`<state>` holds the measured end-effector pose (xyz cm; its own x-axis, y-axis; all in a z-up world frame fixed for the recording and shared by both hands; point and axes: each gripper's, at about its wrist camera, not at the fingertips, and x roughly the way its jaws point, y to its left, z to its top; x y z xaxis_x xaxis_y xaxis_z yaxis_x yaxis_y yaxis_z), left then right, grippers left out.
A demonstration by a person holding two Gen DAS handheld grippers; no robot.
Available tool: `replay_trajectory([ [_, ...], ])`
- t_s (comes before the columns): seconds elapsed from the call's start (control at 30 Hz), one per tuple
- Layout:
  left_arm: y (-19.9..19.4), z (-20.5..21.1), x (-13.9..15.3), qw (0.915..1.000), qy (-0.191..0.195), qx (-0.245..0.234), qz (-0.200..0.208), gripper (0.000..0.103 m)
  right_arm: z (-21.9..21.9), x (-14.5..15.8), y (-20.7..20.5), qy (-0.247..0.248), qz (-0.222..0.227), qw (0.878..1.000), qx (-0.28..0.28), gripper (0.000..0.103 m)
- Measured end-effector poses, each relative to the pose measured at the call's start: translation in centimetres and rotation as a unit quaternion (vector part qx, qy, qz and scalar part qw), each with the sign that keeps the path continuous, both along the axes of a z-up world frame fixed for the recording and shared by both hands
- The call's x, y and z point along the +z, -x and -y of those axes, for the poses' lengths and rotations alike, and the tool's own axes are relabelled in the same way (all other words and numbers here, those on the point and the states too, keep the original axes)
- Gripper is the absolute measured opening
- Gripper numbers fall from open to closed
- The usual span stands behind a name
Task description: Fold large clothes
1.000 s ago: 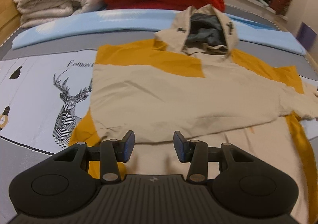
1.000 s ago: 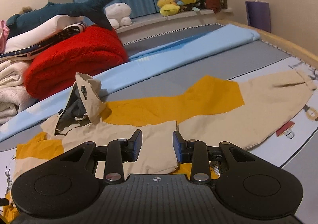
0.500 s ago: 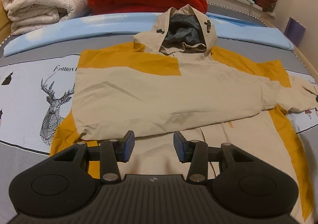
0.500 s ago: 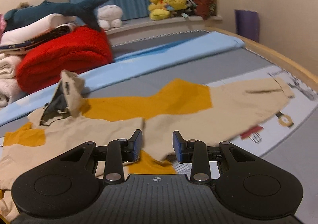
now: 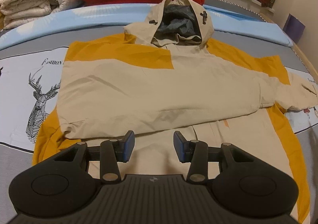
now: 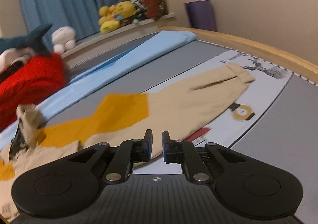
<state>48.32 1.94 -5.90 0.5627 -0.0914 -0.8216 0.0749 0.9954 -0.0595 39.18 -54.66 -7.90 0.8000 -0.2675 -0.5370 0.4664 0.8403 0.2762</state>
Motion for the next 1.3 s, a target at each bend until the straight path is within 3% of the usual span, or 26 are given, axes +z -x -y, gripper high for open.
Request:
replay_trajectory([
  [0.2, -0.2, 0.3, -0.5, 1.0000, -0.007, -0.003, -0.003, 0.048, 5.4, -2.8, -0.1, -0.076, 0.032, 0.996, -0.033, 0.012],
  [0.43, -0.8, 0.9, -1.4, 0.9998, -0.017, -0.006, -0.011, 0.048, 9.1, -8.5, -1.3, -0.146, 0.017, 0.987, -0.058, 0.012],
  [0.63, -1.3, 1.1, -2.0, 0.9998, -0.019, 0.000, -0.012, 0.048, 11.7, -11.4, -2.6, -0.200, 0.032, 0.976, -0.084, 0.023],
  [0.77, -1.5, 1.1, -2.3, 0.9996, -0.027, 0.002, -0.011, 0.048, 14.5, -12.7, -4.2, -0.239, 0.059, 0.964, -0.101, 0.024],
  [1.0, -2.2, 0.1, -2.7, 0.9991, -0.037, 0.014, -0.013, 0.048, 18.6, -13.5, -7.2, -0.256, 0.089, 0.951, -0.148, 0.024],
  [1.3, -2.4, -1.0, -2.3, 0.9991, -0.036, 0.018, -0.012, 0.048, 21.0, -11.7, -10.1, -0.201, 0.060, 0.955, -0.210, 0.026],
])
